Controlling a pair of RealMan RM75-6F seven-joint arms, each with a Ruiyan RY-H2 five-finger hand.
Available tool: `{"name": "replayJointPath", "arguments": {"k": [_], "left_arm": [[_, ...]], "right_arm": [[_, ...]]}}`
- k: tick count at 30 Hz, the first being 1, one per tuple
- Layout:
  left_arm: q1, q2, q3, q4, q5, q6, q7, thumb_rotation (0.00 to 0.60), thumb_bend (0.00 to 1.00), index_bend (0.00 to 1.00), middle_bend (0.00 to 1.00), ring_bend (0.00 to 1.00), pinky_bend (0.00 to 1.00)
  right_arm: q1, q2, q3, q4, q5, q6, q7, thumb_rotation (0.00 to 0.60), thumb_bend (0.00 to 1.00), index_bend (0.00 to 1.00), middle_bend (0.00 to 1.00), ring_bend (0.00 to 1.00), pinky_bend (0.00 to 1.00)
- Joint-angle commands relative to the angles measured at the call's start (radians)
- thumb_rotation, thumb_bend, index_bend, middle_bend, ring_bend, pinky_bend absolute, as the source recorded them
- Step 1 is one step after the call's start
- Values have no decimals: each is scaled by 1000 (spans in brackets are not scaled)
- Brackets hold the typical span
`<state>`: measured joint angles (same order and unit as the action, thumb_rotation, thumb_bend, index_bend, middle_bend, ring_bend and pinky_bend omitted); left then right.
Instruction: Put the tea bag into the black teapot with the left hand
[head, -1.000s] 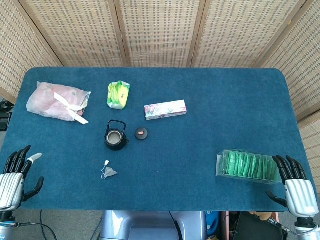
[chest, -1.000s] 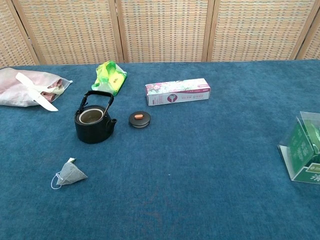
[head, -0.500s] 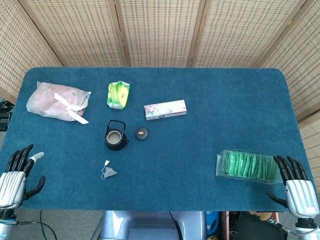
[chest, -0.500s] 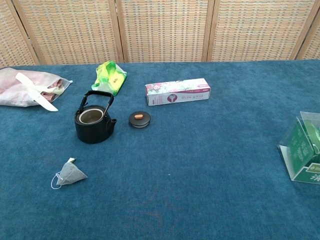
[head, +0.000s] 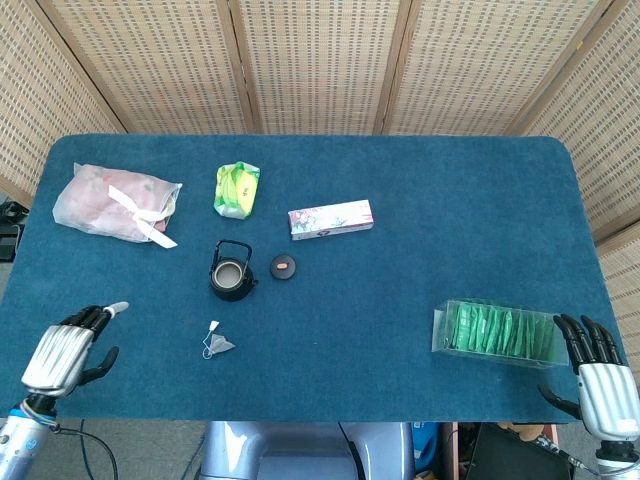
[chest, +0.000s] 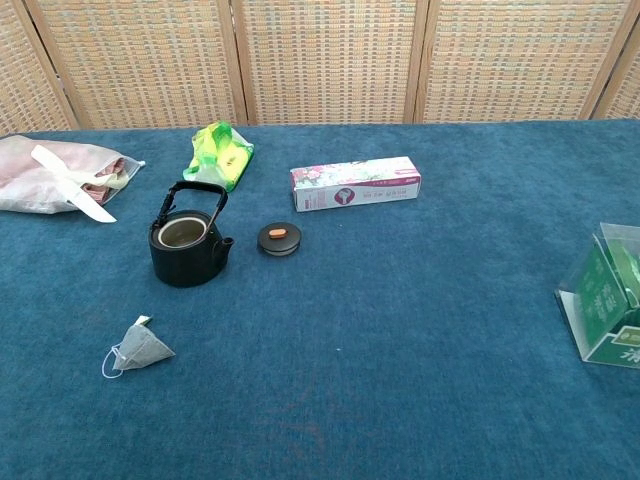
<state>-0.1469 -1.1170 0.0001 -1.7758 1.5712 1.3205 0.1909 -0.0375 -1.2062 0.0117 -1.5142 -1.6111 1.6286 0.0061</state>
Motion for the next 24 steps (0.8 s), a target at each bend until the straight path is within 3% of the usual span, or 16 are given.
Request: {"name": "replayJointPath", "arguments": {"k": [1,6,10,12,15,24], "left_arm": [[-38,14,1,-17,-3,-53,38,600,429,191,442,389,498],[-85,24,4,-39,-7,-129,98,600,441,191,592,517,591],[-135,32,2,-65,-37,-217,161,600,663,191,691,599,623],[-160,40,3,-86,-64,-266,198,600,773,186,713,616,638],[-215,41,-4,-123,-142,-366,266,600,851,180,726,625,642],[-319,14,-16,-168,-338,-474,422,600,953,179,746,646,649]], "right_arm": [[-1,0,1,1,0,1,1,600,8,118,197,82,157],[-4,0,0,3,1,4,4,600,9,118,197,82,156],[-7,-1,0,7,3,6,9,600,8,118,197,82,157],[-8,-3,0,11,6,6,13,600,9,118,197,82,157],[-10,-4,1,18,11,5,22,600,8,118,197,82,157],[-13,-4,3,28,18,3,36,600,8,118,197,82,156]]}}
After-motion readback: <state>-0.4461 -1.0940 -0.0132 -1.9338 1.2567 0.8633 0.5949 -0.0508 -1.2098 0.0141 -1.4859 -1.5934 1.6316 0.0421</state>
